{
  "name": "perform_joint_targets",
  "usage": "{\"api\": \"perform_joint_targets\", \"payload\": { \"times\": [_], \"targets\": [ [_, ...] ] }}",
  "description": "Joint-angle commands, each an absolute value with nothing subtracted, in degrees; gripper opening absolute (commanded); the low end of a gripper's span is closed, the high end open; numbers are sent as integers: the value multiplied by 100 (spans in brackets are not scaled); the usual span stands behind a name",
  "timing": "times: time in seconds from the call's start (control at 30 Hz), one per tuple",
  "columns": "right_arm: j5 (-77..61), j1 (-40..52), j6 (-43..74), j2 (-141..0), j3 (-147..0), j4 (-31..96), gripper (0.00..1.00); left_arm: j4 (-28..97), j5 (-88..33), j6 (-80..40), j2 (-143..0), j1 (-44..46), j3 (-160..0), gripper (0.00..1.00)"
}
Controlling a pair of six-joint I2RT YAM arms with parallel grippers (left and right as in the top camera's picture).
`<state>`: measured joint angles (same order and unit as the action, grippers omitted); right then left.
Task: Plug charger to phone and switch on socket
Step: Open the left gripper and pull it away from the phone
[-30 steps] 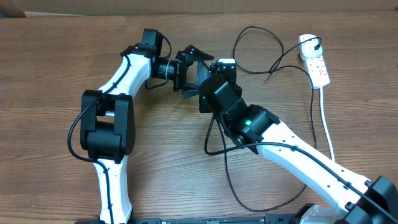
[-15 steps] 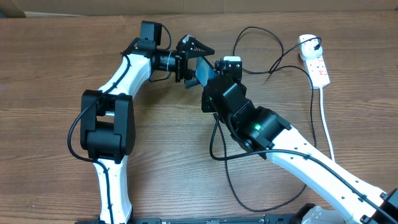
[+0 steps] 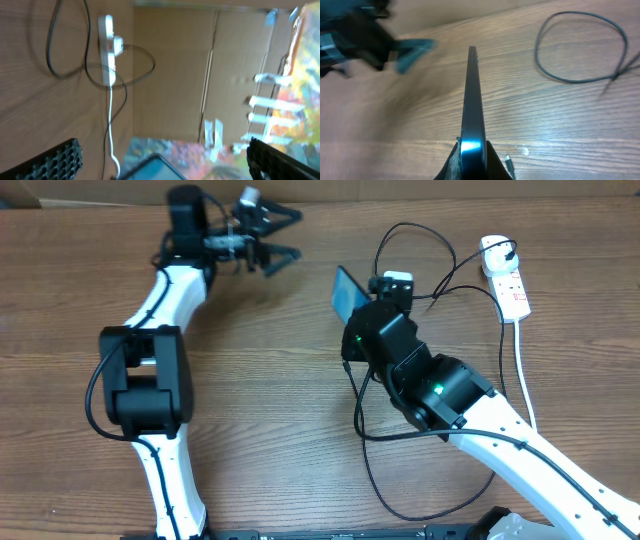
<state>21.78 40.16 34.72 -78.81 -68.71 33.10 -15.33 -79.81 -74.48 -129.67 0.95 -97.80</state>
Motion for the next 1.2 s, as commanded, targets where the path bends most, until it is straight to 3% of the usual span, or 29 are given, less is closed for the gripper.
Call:
{"api": "perform_joint_targets", "payload": {
  "times": [0.0, 0.07, 0.17, 0.27, 0.5, 0.63, 0.77, 0.9, 1.17],
  "targets": [
    [2064, 3726, 3876, -7649, -6989, 3175, 4, -3380, -8796, -9124, -12995, -51, -9843, 100],
    [1592, 3461, 3979, -7638, -6989, 3116, 4, -4442, -8962, -9850, -12995, -51, -9843, 100],
    [137, 2633, 4097, -7607, -6989, 3107, 4, -7502, -9026, -11961, -12995, -106, -9843, 100],
    [-895, 2014, 4097, -7607, -6989, 3052, 4, -8263, -9045, -11959, -12849, -150, -9841, 100],
    [-2445, 963, 4095, -7607, -6989, 2766, 4, -7175, -9048, -11957, -12663, -67, -9841, 100],
    [-2475, 875, 4112, -7607, -6989, 2746, 4, -6696, -9048, -11955, -12663, 250, -9841, 100],
    [-2471, 875, 4204, -7607, -6989, 2703, 4, -5290, -8792, -11939, -12663, 674, -9841, 100],
    [-2471, 873, 4202, -7607, -6989, 2683, 4, -5236, -8066, -11767, -12663, 985, -9841, 100],
    [-2469, 652, 4174, -7607, -6987, 2766, 4, -2475, -6982, -9028, -12663, 672, -9841, 100]
  ]
}}
